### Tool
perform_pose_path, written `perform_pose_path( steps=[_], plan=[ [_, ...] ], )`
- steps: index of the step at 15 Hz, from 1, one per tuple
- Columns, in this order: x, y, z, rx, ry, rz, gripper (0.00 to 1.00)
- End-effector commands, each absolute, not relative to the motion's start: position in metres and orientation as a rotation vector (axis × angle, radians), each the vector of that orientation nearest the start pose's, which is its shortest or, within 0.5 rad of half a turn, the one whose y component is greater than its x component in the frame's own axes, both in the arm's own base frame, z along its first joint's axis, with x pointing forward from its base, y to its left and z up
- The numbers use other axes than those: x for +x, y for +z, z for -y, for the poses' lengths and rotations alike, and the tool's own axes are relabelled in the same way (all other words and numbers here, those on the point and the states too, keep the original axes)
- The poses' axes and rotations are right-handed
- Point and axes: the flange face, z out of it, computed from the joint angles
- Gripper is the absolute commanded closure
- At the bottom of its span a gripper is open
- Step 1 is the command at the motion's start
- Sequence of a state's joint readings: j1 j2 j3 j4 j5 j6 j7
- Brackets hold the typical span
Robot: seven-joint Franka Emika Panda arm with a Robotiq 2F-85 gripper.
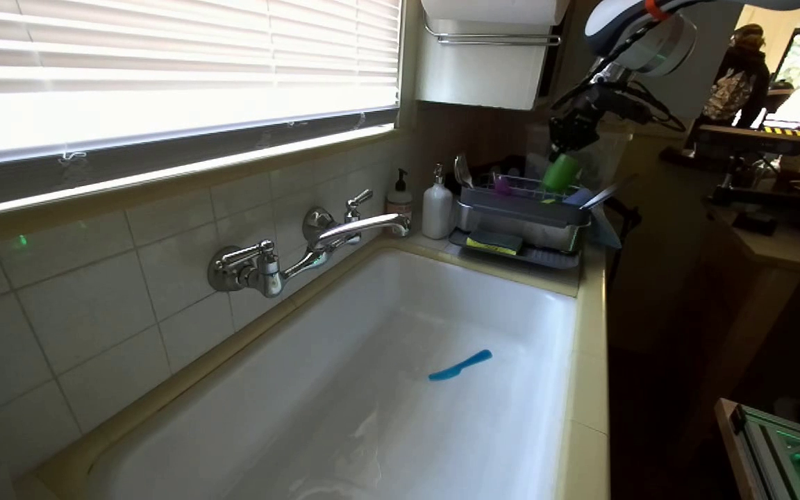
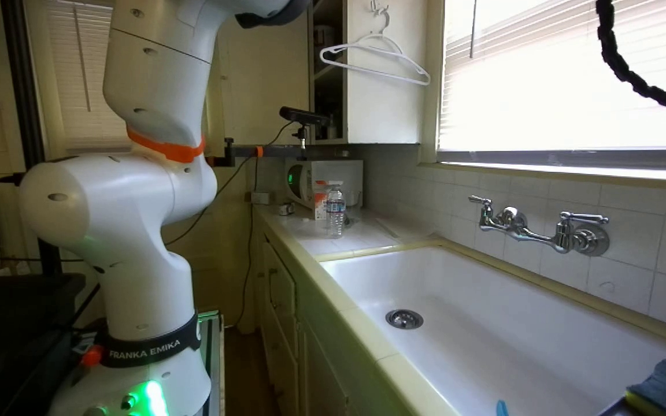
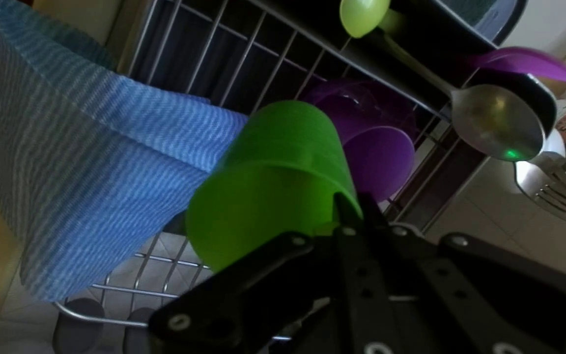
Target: Move the green cup from the right side of the table to the left side
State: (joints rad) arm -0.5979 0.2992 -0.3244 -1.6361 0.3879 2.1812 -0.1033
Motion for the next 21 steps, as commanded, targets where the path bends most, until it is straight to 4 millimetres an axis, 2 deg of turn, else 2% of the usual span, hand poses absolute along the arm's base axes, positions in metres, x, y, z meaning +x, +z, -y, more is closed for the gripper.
perform_pose_path(
  steps=[1,13,21],
  plan=[
    [0.424,0.485,0.49,-2.74,-0.587,-1.303,0.99],
    [0.401,0.499,0.427,-2.912,-0.687,-0.917,0.99],
    [0.398,0.506,0.371,-2.971,-0.682,-0.61,0.99]
  ],
)
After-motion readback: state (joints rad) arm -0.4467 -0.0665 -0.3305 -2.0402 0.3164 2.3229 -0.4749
